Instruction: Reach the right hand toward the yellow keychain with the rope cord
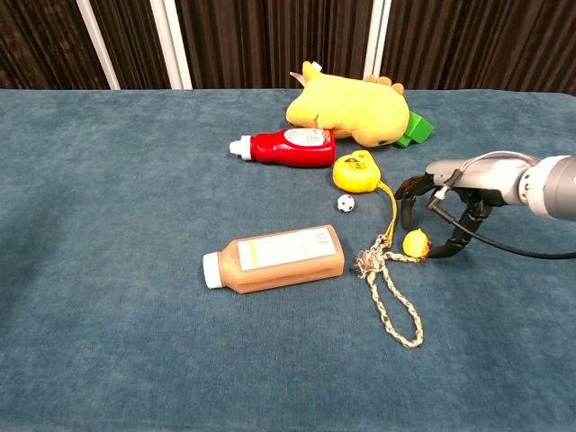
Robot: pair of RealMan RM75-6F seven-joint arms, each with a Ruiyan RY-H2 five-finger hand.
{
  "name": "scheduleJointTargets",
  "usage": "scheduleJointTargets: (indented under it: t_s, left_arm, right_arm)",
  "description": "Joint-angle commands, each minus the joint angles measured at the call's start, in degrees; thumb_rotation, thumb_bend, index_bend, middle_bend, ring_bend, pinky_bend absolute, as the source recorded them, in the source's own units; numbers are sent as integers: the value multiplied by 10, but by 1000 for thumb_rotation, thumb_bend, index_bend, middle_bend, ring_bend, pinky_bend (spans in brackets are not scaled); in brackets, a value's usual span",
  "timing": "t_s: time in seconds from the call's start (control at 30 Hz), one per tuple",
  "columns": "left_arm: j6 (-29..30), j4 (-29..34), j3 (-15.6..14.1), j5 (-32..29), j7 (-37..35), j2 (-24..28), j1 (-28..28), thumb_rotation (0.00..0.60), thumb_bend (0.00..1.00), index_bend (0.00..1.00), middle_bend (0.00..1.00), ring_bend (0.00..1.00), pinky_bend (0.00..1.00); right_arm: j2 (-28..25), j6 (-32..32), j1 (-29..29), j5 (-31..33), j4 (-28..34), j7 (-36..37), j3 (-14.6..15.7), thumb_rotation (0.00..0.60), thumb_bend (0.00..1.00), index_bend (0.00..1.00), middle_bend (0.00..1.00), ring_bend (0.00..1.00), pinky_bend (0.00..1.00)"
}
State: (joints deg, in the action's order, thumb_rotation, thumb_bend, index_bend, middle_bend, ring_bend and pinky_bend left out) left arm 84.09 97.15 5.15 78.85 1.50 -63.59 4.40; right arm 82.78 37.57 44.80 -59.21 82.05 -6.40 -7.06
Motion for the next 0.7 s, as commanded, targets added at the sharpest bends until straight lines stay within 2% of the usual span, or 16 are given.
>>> scheduleJointTargets:
  t_s: [0.03,0.47,0.7]
  left_arm:
    - [0,0,0,0,0,0,0,600,428,190,0,0,0]
    - [0,0,1,-2,-1,1,0,600,429,190,0,0,0]
    - [0,1,1,-3,0,1,0,600,429,190,0,0,0]
  right_arm:
    - [4,-2,1,-3,-4,4,1,600,296,429,118,75,152]
    - [10,-5,8,-2,-23,4,5,600,300,486,122,75,153]
    - [9,-8,8,-4,-22,13,5,600,395,540,127,78,153]
